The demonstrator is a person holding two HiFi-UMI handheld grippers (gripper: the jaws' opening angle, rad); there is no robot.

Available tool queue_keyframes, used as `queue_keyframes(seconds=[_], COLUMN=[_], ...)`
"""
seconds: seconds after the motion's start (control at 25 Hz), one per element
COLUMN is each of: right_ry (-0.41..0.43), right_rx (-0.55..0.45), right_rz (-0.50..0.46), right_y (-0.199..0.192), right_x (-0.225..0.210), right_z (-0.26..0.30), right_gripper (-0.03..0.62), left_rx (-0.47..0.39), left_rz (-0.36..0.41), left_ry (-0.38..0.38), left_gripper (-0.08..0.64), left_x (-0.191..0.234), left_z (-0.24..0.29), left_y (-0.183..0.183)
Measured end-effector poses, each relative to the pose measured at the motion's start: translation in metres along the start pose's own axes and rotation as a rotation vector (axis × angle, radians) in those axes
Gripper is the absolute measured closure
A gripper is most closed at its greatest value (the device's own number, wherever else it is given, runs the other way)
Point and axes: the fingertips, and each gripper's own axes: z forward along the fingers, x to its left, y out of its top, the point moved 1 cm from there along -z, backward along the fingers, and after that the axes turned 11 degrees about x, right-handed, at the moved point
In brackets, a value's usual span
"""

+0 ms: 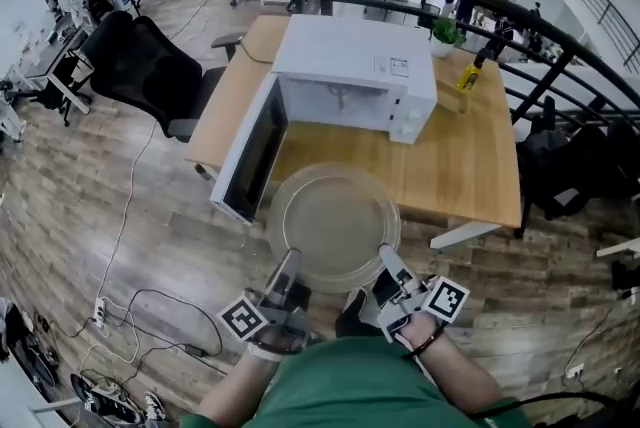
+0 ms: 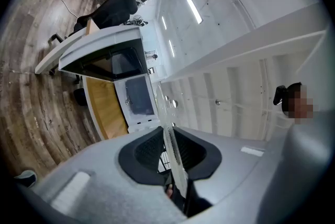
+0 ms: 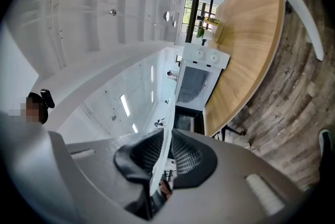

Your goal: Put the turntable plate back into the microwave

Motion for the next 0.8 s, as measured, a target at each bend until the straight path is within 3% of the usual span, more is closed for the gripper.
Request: queue_keyframes(seconds=[0.36, 0.8], right_ry=[0.007, 0.016], right_rx=[0.061, 0.081], right_rz=[0.023, 0.048], right_y=[0.069, 0.101], right_x=[-0.027, -0.056], right_z=[0.018, 0.046], right_gripper=[0.543, 0.543], left_rx=[-0.045, -0.034], left_rz=[-0.015, -0.002], left_ry=[0.021, 0.041], left_gripper=[0.5, 0.5], left_x=[0.014, 0.04], left_z=[0.067, 0.105], left_y=[0.007, 0.028])
